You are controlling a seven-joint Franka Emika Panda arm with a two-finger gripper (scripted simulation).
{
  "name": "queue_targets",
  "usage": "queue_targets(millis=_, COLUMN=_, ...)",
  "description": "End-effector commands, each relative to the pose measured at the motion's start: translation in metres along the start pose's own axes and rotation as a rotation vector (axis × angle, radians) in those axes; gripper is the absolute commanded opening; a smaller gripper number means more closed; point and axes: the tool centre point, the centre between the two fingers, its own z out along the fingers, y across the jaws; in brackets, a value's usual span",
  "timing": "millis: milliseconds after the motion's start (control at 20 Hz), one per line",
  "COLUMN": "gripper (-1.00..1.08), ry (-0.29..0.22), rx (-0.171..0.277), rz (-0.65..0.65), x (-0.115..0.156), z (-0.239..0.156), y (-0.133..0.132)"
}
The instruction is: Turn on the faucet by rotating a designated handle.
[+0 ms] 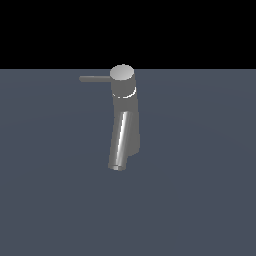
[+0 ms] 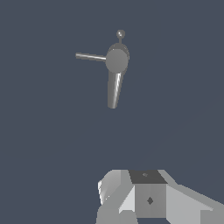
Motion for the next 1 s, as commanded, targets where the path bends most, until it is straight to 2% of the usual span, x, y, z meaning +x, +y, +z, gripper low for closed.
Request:
queue_targets(millis=0, gripper=-1.00, ry=0.000, rx=0.000, rz=0.000, x=0.000, z=0.000, y=0.000)
queue_targets(millis=500, gripper=-1.00, ry=0.020, rx=0.018, rz=0.067, x=0.002, z=0.011, y=-0.007)
queue_targets(millis=950, gripper=-1.00, ry=0.072, rx=0.064, rz=0.244, x=0.011, z=0.039, y=-0.026)
